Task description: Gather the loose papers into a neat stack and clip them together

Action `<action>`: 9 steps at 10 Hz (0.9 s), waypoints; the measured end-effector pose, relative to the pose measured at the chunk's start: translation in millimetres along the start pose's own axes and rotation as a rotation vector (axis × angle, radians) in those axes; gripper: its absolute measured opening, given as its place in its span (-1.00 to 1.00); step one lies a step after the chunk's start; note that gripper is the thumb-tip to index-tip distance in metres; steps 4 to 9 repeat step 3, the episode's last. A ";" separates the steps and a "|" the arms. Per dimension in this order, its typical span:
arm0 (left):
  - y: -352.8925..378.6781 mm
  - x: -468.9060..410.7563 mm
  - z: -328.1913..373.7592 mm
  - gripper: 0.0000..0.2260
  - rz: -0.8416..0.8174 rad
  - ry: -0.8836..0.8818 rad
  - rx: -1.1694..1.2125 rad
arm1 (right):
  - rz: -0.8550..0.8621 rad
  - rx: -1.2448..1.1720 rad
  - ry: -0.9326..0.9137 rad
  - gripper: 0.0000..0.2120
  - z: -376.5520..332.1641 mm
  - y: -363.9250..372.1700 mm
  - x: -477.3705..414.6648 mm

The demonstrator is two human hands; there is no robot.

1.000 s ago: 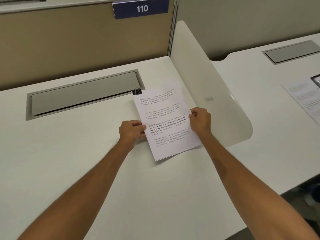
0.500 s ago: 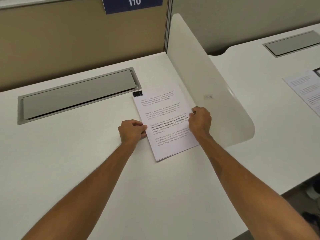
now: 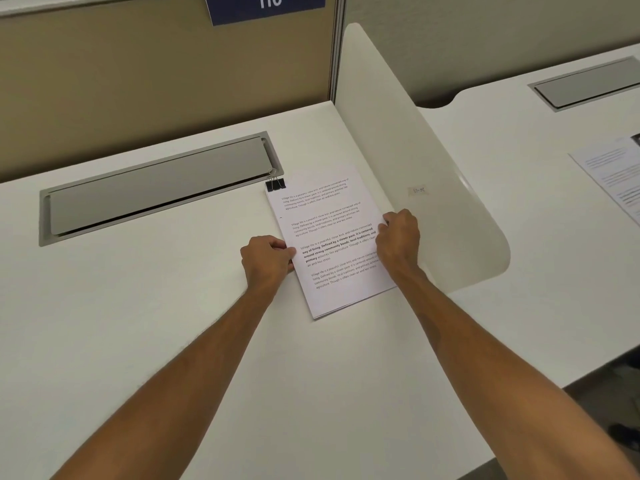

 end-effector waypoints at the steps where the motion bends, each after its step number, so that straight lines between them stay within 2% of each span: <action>1: 0.8 1.4 -0.2 -0.93 0.009 0.014 -0.074 | 0.016 0.040 -0.028 -0.85 -3.0 -0.8 1.2; 2: -1.1 7.6 4.4 -0.83 0.025 0.046 -0.282 | 0.032 0.154 -0.084 -0.81 -7.6 -4.5 6.7; 3: -8.8 22.7 12.3 -0.70 0.094 0.170 -0.475 | 0.049 0.141 -0.171 -0.73 -18.7 -7.8 16.8; 9: -8.8 22.7 12.3 -0.70 0.094 0.170 -0.475 | 0.049 0.141 -0.171 -0.73 -18.7 -7.8 16.8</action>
Point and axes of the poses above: each hand's wrist, its own x-axis away from the middle knuckle, its own y-axis out of the palm, z = x × y, the point moved 6 cm from there along -x, towards the middle knuckle, and after that the axes turned 6 degrees about -z, right-handed, at the moved point
